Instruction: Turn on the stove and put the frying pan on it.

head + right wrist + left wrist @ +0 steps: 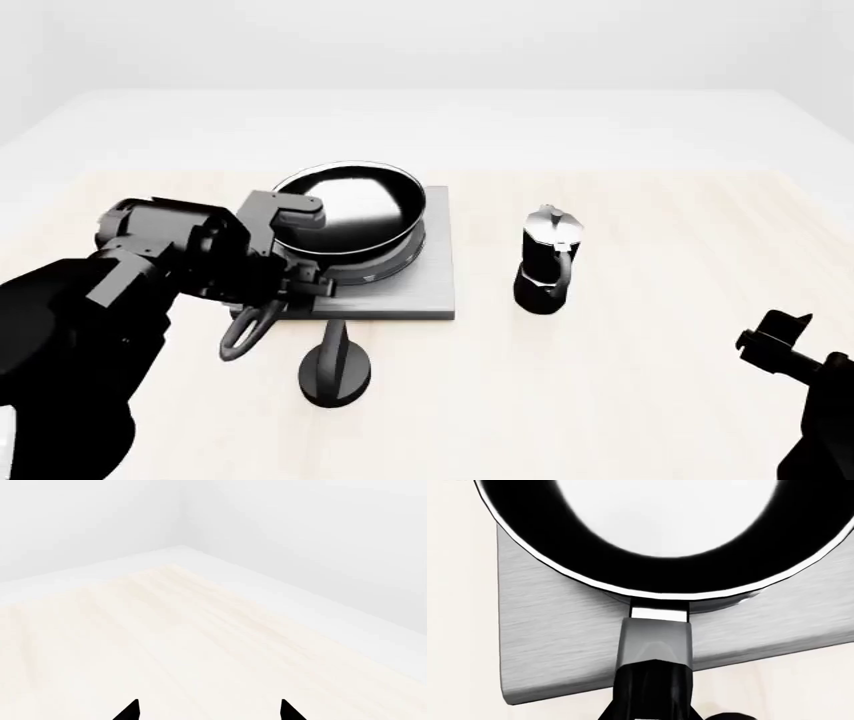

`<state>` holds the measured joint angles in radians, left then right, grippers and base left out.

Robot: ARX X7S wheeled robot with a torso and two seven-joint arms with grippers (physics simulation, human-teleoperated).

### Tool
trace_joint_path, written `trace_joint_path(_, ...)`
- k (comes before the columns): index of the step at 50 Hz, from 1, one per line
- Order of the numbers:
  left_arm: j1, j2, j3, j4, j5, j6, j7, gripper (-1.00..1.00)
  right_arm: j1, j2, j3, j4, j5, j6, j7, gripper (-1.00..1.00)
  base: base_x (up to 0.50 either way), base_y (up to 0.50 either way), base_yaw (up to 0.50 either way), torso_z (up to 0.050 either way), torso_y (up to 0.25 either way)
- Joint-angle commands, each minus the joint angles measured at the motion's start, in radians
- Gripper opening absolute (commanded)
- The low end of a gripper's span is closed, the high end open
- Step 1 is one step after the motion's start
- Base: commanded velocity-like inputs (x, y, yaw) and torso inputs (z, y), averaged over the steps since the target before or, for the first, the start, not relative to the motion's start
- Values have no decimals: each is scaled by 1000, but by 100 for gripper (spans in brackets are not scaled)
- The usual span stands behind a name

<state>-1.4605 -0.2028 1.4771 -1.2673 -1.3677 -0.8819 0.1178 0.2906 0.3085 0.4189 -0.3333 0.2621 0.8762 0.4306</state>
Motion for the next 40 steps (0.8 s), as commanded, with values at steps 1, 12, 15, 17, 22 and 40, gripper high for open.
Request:
trace_joint_path(1, 3, 37, -37, -39, 33, 0, 59, -100, -2, 1, 1, 1, 3, -3, 1, 100, 0, 0, 0, 0, 0)
trace_joint_path(12, -49, -141, -115, 315, -60, -84, -45, 100, -7, 1, 0, 8, 4, -11, 2, 100, 0, 0, 0, 0, 0)
trace_joint_path(15, -84, -230, -156, 505, -117, -123, -47, 100, -6, 2, -3, 9, 4, -10, 3, 100, 0, 0, 0, 0, 0)
trace_joint_path(17, -115, -275, -177, 601, -153, -159, -70, 100, -5, 1, -6, 10, 3, -11, 4, 100, 0, 0, 0, 0, 0)
trace_joint_path(22, -210, -364, -246, 758, -281, -263, -183, 100, -4, 5, -8, 2, 5, -3, 5, 100, 0, 0, 0, 0, 2)
trace_joint_path(40, -424, -576, -487, 1220, -750, -257, -576, 100, 8, 13, -28, -44, 15, 36, 11, 100, 0, 0, 0, 0, 0)
